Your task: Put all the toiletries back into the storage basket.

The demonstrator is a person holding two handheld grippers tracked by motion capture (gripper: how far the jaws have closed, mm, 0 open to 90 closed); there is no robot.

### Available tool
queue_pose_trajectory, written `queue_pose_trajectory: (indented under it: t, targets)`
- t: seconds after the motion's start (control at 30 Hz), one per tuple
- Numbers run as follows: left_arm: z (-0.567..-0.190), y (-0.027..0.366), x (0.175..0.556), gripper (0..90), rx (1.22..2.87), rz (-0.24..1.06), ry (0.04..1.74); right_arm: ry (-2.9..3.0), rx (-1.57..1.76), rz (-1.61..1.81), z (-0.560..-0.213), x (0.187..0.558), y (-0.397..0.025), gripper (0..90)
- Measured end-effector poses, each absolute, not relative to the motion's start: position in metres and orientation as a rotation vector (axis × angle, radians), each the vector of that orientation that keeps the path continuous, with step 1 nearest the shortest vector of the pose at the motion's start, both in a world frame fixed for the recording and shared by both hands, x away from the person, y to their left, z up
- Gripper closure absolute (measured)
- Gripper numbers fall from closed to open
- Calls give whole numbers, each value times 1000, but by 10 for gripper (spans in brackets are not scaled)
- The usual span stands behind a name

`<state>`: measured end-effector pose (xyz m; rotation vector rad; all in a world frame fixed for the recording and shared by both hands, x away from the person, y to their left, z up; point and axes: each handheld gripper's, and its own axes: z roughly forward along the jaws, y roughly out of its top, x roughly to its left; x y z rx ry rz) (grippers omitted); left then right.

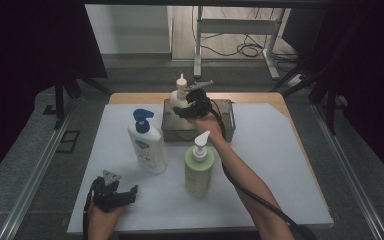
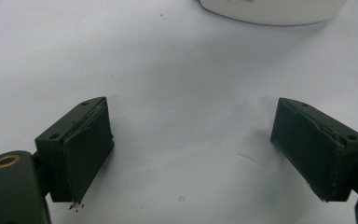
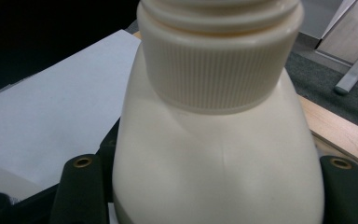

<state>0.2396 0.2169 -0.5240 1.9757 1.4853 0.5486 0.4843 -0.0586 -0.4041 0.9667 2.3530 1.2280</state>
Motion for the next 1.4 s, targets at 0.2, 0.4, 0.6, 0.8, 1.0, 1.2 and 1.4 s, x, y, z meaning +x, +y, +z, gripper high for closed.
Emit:
queue_pose_trajectory:
  t: [0.2,0.4,0.6,0.8,1.0,1.2,1.4]
  targets:
    - [-524,217,240,120,1976,549,1485,2353,995,1232,-409,486,-60,372]
    - [-524,217,240,120,1976,549,1485,2362,991,1232,-409,486,-61,365]
    - [-524,217,240,120,1976,549,1485,2389,981,1244,-409,489,-62,308]
    - [-524,217,240,120,1976,549,1485,2372,978,1228,-411,488,-62,216]
    - [-524,217,240,120,1975,550,1485,2371,976,1253,-411,485,-71,185]
    - [-524,217,240,120,1979,550,1483,2368,974,1269,-409,480,-85,176]
    - [-524,217,240,120,1979,550,1483,2388,966,1277,-410,473,-99,175]
